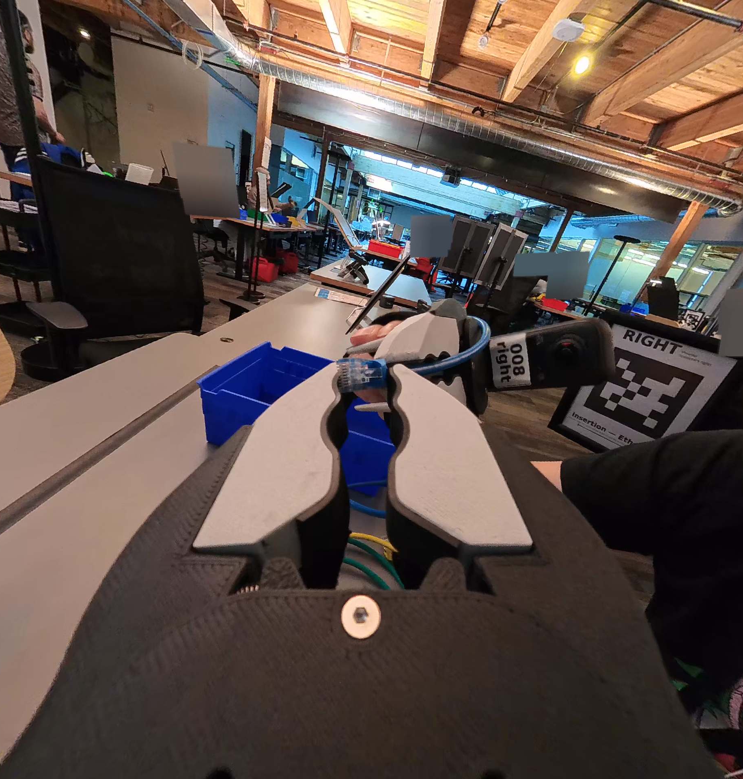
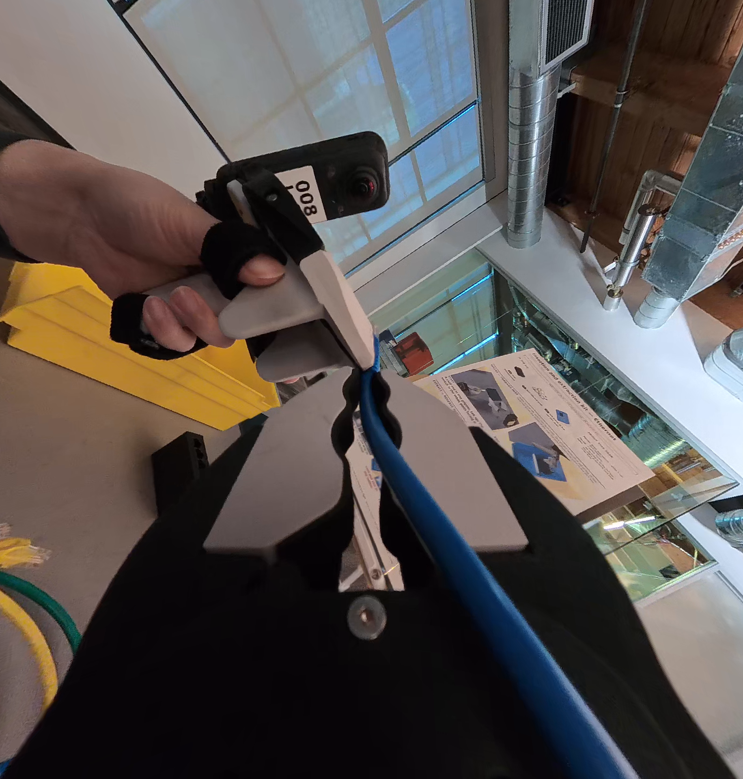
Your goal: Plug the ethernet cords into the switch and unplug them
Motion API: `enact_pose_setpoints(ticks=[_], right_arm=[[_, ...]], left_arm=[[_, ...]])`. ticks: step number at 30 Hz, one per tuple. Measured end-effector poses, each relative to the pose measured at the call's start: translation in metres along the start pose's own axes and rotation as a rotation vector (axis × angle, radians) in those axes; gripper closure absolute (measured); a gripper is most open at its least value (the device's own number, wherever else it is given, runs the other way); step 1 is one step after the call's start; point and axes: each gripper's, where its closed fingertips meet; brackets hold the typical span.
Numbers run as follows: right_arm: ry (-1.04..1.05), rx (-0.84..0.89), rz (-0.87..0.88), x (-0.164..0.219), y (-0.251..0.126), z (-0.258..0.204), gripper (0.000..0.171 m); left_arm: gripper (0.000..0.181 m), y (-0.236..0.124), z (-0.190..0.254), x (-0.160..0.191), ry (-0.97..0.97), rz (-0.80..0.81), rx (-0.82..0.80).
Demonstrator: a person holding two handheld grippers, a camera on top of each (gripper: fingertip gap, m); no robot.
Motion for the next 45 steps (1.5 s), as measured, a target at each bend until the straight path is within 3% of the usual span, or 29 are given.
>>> enact_pose_setpoints(ticks=[7,12,14,18,24,29,35,41,45], right_arm=[[0.06,0.002,0.054,-0.006,-0.004,0.001,0.165],[0.049,0.033,0.045,-0.006,-0.007,0.007,0.165],[0.051,0.039,0.044,-0.005,-0.009,0.012,0.165],[0.034,0.053,0.047,-0.01,-0.016,0.02,0.165],[0.04,0.07,0.076,-0.021,-0.03,0.035,0.165],[0.04,0.081,0.098,-0.028,-0.038,0.043,0.165],[0.037,0.089,0.101,-0.031,-0.042,0.048,0.165],[0.046,0.086,0.088,-0.028,-0.041,0.049,0.165],[0.047,0.086,0.079,-0.026,-0.04,0.048,0.165]], left_arm=[[0.16,0.001,0.004,-0.001,0.051,-0.014,-0.003],[0.132,-0.022,-0.002,-0.017,0.079,-0.001,-0.035],[0.128,-0.039,-0.018,-0.018,0.126,-0.051,-0.139],[0.119,-0.073,-0.083,0.012,0.281,-0.303,-0.522],[0.111,-0.077,-0.143,0.093,0.243,-0.63,-0.682],[0.112,-0.106,-0.194,0.158,0.278,-0.986,-0.871],[0.118,-0.134,-0.212,0.181,0.285,-1.207,-0.952],[0.134,-0.143,-0.215,0.186,0.256,-1.252,-0.984],[0.144,-0.121,-0.205,0.189,0.228,-1.185,-0.914]])
Point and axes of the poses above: each gripper's, where its closed fingertips meet, y out along the fingers, x out of its underside, z = x × y across the jaws, and after that the axes turned 1 degree about -x, right-handed
